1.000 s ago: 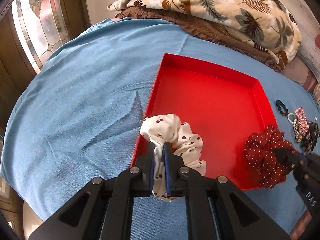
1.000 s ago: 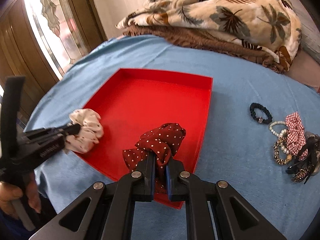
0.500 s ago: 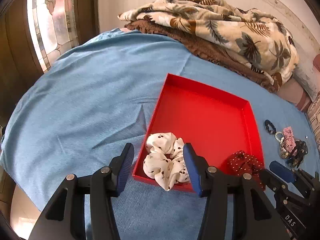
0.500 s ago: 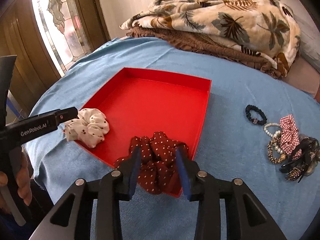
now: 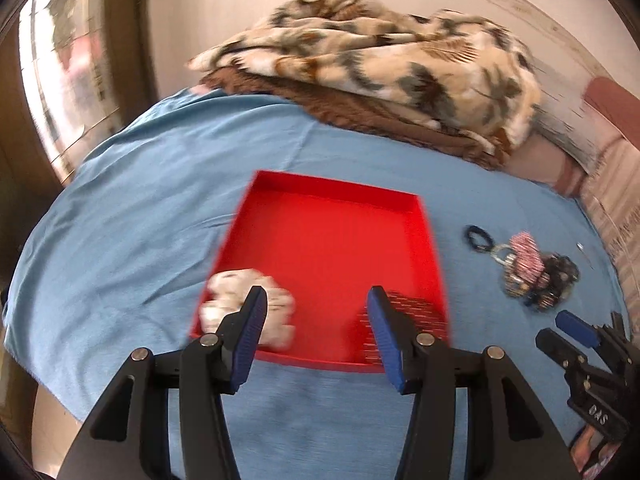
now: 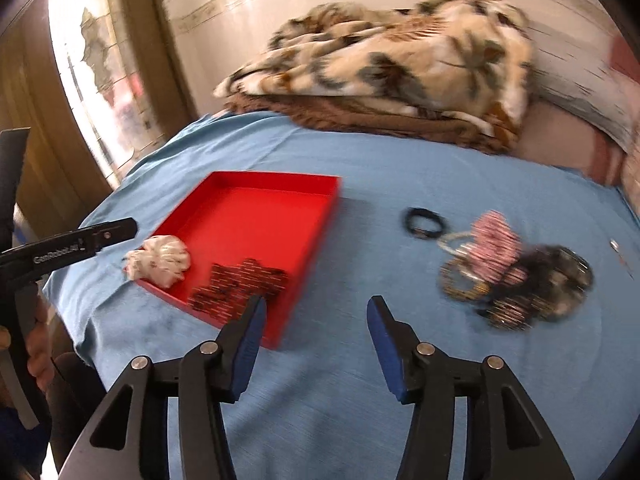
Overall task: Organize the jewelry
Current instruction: 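Grasp the checked scrunchie with left tool while right tool grasps dark grey sheer scrunchie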
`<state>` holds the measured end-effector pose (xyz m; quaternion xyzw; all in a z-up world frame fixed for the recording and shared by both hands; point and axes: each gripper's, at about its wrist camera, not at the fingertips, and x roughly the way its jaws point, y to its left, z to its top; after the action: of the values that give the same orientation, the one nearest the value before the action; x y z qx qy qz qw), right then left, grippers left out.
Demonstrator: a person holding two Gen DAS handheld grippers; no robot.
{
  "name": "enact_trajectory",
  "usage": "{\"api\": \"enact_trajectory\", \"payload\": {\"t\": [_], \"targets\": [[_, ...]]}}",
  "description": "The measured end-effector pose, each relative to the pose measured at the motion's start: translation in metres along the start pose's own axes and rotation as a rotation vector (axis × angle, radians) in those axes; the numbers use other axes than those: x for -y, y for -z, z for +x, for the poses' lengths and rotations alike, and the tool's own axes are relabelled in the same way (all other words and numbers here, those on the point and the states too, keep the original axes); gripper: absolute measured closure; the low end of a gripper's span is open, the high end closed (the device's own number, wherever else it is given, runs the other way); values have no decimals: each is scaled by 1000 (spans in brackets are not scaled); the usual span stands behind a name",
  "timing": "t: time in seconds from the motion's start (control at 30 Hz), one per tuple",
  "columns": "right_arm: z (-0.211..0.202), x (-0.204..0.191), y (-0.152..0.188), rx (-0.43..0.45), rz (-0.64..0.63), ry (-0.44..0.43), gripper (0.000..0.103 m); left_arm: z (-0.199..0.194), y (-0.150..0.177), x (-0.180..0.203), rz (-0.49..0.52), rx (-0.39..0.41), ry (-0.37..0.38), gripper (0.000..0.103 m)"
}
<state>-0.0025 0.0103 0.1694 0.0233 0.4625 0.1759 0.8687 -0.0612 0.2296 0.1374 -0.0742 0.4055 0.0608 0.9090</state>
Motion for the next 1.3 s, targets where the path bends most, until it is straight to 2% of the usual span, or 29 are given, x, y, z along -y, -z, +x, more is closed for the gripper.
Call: {"api": "enact_trajectory", "payload": {"t": [0.17,0.3,0.53,0.7,0.87,1.1,1.3], "targets": [[-24,65,16,5,73,106,45,-1,1,53,101,1,51,51],[-36,118,25,5,162,175,45,6,2,94,156,-28,109,50],[-39,178,32,18,262,239,45,24,3,156,229,-65,168,50],[-24,204,25,41,319,238,45,56,-10,196,247,-93,194,50],[-3,228,10,66,358,220,45,102,-25,228,238,-159,209,50],[25,257,6,70,428,133,44,153,-43,260,202,-202,261,50],[35,270,1,78,455,100,44,191,-51,288,215,-235,288,50]]}}
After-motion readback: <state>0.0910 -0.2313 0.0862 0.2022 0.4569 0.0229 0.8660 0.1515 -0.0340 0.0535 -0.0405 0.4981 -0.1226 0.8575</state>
